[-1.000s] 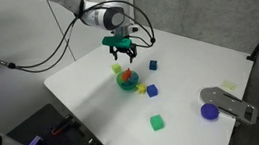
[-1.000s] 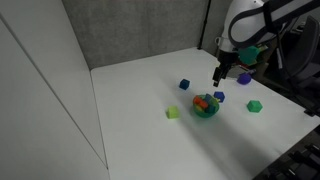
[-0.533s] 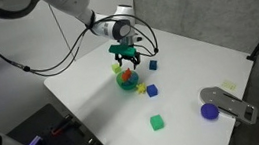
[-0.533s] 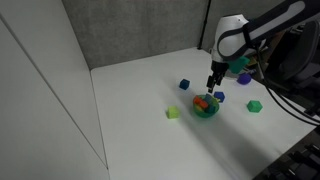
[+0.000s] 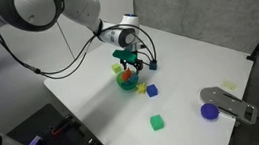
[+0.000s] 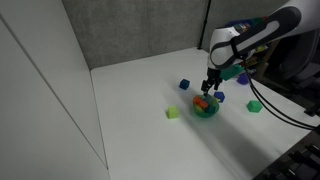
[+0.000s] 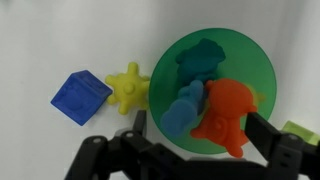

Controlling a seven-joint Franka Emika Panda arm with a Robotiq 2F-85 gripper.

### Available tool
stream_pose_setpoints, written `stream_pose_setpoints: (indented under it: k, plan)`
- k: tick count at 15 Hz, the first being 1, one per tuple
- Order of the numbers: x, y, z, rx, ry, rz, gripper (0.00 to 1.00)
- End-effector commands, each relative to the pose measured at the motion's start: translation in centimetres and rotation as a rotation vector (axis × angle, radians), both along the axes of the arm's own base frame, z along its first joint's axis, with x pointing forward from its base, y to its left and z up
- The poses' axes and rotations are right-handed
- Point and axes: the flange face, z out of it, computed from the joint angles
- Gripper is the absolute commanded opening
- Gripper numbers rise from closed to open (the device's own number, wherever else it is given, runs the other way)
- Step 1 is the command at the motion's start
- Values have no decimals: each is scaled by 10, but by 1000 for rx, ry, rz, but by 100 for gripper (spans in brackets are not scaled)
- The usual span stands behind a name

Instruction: Remove the blue toy from the bowl

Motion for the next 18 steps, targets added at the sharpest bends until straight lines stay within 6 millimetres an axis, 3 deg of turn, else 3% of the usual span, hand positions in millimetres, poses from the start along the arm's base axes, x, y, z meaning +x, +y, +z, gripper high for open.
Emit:
stream_pose_setpoints:
  k: [1, 9, 11, 18]
  plan:
    - [15, -1, -9, -5, -30, -111, 100]
    - [26, 5, -32, -28, -54, -184, 100]
    - [28, 5, -35, -34, -54, -189, 74]
    - [27, 8, -31, -23, -56, -184, 16]
